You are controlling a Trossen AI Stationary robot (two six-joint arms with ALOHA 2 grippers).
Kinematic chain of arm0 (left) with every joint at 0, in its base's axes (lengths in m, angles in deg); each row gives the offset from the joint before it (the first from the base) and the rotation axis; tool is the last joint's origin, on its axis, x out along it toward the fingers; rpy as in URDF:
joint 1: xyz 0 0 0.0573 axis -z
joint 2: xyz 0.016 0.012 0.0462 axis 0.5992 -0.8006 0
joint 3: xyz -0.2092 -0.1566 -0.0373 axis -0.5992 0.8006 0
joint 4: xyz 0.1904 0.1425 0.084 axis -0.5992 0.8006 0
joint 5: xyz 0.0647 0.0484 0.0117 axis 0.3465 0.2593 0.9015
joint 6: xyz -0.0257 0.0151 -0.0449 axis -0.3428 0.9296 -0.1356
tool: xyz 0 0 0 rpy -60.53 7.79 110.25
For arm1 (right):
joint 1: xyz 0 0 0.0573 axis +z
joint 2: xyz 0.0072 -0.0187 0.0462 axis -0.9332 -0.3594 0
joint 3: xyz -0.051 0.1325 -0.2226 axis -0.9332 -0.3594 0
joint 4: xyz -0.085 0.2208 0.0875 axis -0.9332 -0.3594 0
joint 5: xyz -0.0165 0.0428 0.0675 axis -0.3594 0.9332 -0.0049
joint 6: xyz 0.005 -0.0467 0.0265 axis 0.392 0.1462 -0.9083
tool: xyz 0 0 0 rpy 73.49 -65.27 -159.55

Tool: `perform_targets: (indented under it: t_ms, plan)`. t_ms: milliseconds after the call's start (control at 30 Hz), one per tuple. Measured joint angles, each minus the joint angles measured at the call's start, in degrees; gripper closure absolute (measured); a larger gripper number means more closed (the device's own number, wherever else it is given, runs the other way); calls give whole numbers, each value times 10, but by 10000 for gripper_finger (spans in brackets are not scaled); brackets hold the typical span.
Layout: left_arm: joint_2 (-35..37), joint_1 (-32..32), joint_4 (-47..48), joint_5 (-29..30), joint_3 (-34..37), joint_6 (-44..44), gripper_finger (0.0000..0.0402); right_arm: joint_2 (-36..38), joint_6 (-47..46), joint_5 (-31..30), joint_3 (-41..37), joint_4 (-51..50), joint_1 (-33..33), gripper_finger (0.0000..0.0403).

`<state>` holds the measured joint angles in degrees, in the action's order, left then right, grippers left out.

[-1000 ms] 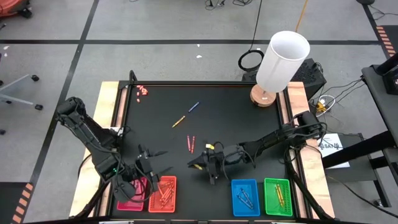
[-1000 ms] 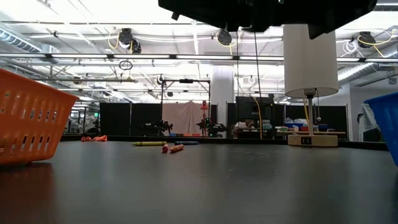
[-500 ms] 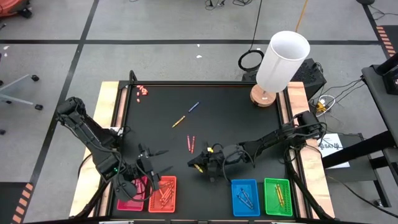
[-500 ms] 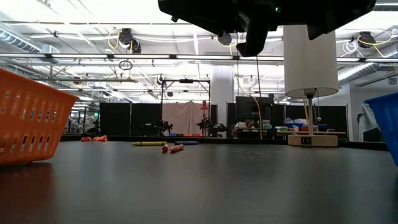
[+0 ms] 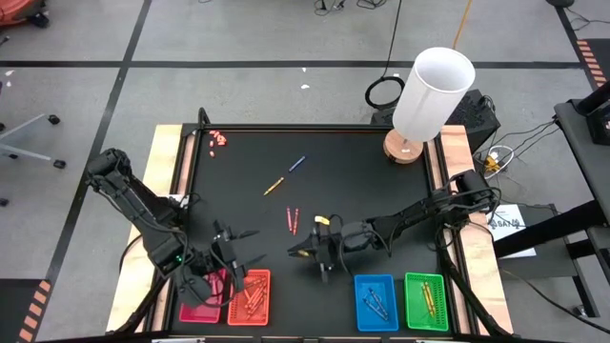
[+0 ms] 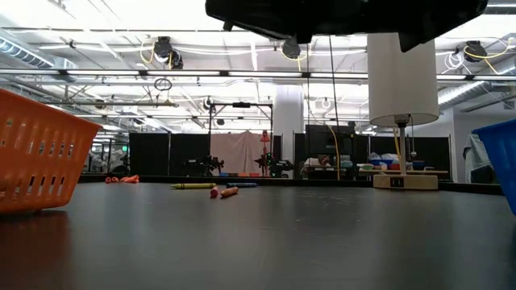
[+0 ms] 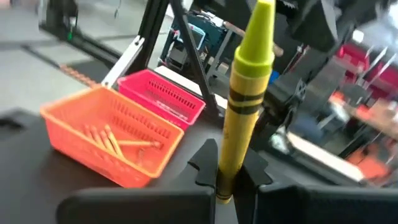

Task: Sort crayons
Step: Put the green crayon into the green bin

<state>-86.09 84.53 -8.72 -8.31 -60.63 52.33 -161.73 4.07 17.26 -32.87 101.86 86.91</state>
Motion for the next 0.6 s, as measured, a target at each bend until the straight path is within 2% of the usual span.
perform_targets:
  t_ms: [367, 600]
  plan:
    - [0, -5, 1, -17, 0, -15, 110, 0, -239, 0, 0, -33, 0, 396]
    - [0, -5, 4, -17, 0, -15, 110, 0, -348, 1, 0, -119, 0, 396]
